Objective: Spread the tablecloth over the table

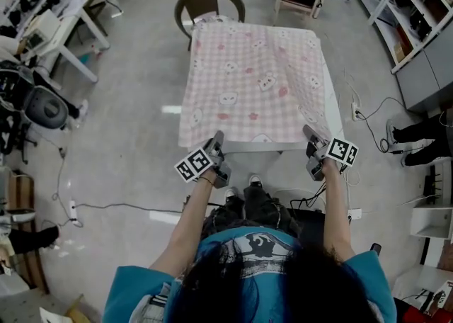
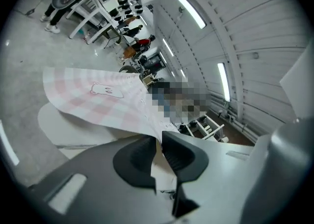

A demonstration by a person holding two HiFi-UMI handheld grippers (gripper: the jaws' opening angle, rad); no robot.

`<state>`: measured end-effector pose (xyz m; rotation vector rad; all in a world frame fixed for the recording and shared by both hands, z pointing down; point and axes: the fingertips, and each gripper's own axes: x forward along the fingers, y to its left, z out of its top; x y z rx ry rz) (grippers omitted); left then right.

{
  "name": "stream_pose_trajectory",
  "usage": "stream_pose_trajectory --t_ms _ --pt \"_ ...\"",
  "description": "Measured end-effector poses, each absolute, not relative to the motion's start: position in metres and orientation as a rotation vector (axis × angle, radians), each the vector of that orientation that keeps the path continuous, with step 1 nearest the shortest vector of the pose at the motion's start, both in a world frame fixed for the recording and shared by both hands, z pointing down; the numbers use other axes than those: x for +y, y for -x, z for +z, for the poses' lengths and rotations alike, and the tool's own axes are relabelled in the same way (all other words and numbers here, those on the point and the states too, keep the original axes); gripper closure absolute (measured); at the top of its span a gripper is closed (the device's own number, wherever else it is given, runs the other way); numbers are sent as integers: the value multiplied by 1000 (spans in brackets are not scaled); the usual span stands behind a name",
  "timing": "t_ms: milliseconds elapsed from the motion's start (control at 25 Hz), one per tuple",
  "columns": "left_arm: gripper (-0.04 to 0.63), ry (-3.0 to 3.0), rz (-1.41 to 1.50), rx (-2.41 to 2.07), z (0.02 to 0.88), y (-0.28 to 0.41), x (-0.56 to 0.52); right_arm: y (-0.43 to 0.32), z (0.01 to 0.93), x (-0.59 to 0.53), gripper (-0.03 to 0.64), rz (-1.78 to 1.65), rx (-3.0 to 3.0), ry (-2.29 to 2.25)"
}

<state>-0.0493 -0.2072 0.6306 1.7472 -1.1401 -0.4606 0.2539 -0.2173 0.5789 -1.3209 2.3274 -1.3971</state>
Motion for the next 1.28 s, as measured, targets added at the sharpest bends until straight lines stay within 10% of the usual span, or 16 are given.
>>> stream_pose_trajectory --t_ms 1280 --pt "515 -1759 194 -1151 722 6 -174 -308 717 -214 555 -1597 1891 1710"
